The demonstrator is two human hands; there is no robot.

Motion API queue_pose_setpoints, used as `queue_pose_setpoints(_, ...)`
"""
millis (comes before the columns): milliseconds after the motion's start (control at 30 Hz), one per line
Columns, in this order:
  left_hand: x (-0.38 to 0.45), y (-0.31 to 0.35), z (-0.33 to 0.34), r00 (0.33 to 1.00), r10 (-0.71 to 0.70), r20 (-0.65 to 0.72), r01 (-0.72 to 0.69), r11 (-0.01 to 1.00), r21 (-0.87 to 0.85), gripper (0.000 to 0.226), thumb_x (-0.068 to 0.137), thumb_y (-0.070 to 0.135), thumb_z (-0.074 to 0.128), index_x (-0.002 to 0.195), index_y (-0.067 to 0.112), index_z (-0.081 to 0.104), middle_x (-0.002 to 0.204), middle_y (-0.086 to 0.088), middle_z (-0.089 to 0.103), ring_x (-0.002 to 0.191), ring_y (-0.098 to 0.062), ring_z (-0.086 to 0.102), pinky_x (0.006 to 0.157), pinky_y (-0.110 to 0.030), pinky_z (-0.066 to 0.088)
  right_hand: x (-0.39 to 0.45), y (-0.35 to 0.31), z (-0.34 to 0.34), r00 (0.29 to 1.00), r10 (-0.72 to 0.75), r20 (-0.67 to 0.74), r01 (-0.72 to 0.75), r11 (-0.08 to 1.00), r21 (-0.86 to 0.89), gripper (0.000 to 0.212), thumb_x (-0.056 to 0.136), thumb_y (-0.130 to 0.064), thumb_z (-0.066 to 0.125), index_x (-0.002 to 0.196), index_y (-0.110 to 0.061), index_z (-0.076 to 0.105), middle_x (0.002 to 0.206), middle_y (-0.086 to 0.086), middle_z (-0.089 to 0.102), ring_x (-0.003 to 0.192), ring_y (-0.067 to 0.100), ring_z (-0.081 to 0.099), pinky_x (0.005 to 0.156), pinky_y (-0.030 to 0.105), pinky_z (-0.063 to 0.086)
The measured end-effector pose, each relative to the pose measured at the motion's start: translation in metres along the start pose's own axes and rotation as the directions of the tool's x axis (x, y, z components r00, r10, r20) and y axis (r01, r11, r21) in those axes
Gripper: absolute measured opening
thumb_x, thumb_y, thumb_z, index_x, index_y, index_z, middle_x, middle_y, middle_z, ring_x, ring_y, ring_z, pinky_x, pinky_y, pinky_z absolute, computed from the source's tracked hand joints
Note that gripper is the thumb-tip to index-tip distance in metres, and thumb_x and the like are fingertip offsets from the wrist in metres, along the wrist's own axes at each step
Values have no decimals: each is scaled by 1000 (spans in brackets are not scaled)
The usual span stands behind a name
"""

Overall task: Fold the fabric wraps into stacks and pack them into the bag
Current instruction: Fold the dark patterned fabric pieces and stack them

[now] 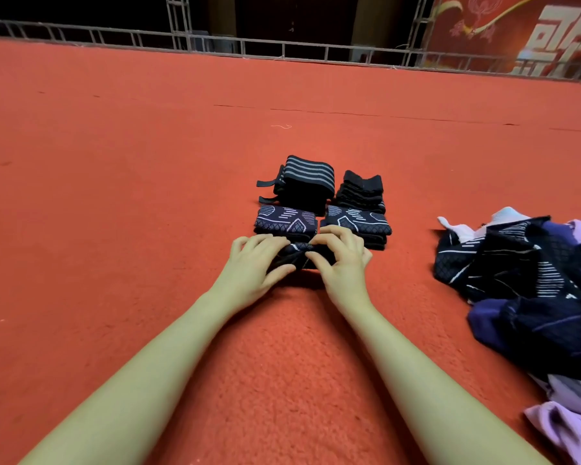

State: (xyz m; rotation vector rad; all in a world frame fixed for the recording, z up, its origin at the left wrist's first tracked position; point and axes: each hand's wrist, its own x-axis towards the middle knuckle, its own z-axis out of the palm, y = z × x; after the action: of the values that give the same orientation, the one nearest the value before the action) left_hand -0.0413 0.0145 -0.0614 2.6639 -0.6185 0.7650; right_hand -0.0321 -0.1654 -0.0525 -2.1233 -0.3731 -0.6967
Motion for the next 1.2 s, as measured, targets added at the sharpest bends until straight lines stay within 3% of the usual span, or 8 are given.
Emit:
queue_pose_setpoints(167,3,-10,2,979,10,-206,-10,1000,2,33,85,34,50,105,12,66,101,2,69,97,-13,54,84,-30,26,14,7,12,994,-106,-28,106,994,1,14,74,-29,70,88,-24,72,108,-16,54,104,1,37,91,14,15)
queue_pose_setpoints(300,14,-18,0,935,116,-335,-54,981,188,17,85,19,55,90,12,70,94,3,69,88,-17,61,80,-34,33,23,8,21,989,-146,-24,145,988,-46,17,72,-28,72,89,-24,72,111,-14,55,108,3,40,93,13,14)
queue_pose_setpoints(433,-3,-31,12,976,153,-154,-102,949,297,13,74,21,70,83,12,68,101,-4,70,90,-23,66,76,-34,38,13,24,23,969,-131,209,174,964,-202,27,76,-35,64,101,-30,72,121,-10,62,114,15,50,83,22,13)
queue_pose_setpoints(567,-17,-28,15,991,-130,32,123,978,168,27,77,36,62,83,14,74,109,-12,70,97,-34,68,77,-41,54,-1,35,21,927,-84,367,202,934,-296,31,84,-35,67,115,-31,68,131,-9,58,122,15,49,87,23,8)
queue_pose_setpoints(667,-15,-16,18,966,-251,64,246,966,78,25,65,16,86,88,12,76,111,-20,68,94,-46,66,72,-52,55,-4,32,23,937,-96,337,203,932,-299,25,81,-30,68,105,-27,73,117,-7,66,118,20,53,85,24,9)
queue_pose_setpoints(867,-3,-27,28,987,-125,100,102,973,206,34,60,19,90,91,20,77,110,-13,70,92,-43,67,78,-59,50,-3,33,26,956,-127,266,228,892,-391,18,77,-32,65,92,-29,74,94,-13,68,97,20,61,81,32,16)
queue_pose_setpoints(1067,-4,-29,32,985,-141,103,108,956,273,29,75,33,61,98,25,76,114,-6,69,105,-35,64,89,-60,44,-2,36,33,970,-106,218,192,886,-423,16,77,-33,66,91,-31,74,98,-11,69,93,20,62,82,34,19)
queue_pose_setpoints(1200,-10,-17,28,989,-126,83,96,949,299,41,83,39,46,110,21,71,120,-8,66,112,-33,61,94,-56,43,-8,31,24,961,-15,276,131,903,-410,25,86,-32,66,111,-33,69,122,-10,62,114,18,51,87,33,14)
